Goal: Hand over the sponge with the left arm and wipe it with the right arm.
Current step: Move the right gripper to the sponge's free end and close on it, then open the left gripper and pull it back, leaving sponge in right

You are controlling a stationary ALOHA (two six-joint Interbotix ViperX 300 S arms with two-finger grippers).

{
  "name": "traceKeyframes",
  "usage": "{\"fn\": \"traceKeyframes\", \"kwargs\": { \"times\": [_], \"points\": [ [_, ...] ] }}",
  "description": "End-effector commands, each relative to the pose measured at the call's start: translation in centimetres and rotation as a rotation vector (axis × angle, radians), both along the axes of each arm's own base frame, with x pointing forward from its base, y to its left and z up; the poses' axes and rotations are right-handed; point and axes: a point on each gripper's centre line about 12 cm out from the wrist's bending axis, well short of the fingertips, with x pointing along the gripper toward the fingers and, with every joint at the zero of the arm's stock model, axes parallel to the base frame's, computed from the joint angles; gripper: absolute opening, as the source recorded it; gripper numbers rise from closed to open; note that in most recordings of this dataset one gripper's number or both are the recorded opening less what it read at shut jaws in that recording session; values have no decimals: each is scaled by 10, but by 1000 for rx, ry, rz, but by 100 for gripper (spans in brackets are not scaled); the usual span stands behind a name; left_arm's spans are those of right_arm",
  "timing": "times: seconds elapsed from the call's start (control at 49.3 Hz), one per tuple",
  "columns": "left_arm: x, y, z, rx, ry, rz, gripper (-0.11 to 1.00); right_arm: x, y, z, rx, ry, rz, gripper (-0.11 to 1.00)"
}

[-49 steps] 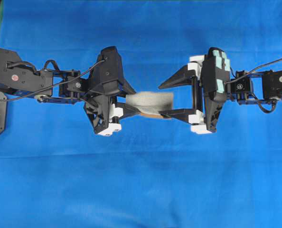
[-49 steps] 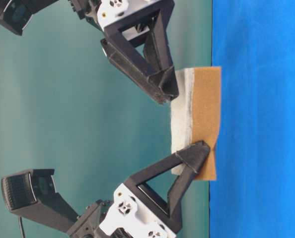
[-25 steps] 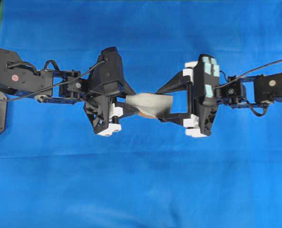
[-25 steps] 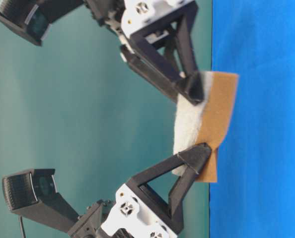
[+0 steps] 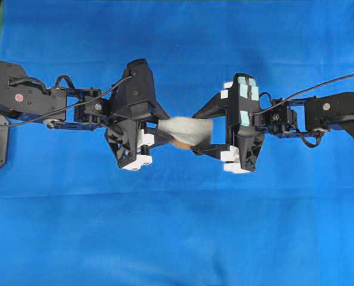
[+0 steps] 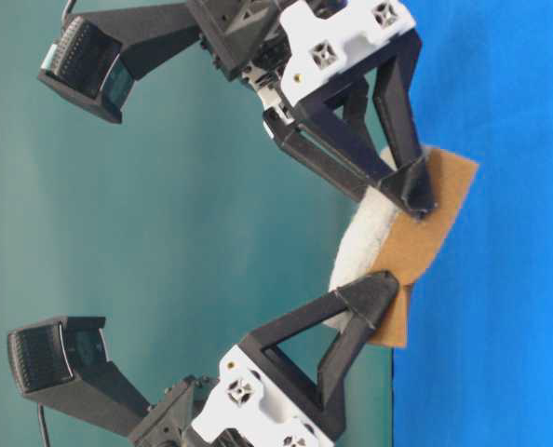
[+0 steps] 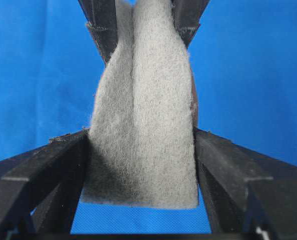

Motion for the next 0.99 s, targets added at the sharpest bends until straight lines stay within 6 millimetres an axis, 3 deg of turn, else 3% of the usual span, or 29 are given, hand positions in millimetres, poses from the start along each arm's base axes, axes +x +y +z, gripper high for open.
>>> {"fn": "traceKeyframes", "kwargs": {
  "times": [0.0, 0.183, 0.406, 0.771, 0.974],
  "points": [
    [3, 1, 14, 2, -41, 1, 30, 5, 0, 11, 2, -31, 0, 73],
    [2, 1, 13, 6, -40, -2, 30, 5, 1, 11, -13, -30, 10, 66],
    [4, 1, 15, 12, -50, -4, 26, 3, 1, 12, -26, -12, 20, 17],
    [2, 1, 18, 43, -79, -21, 26, -1, 1, 14, -28, 0, 21, 17],
    [-7, 1, 25, 45, -97, -21, 81, -3, 1, 15, -28, 2, 21, 17]
  ]
}}
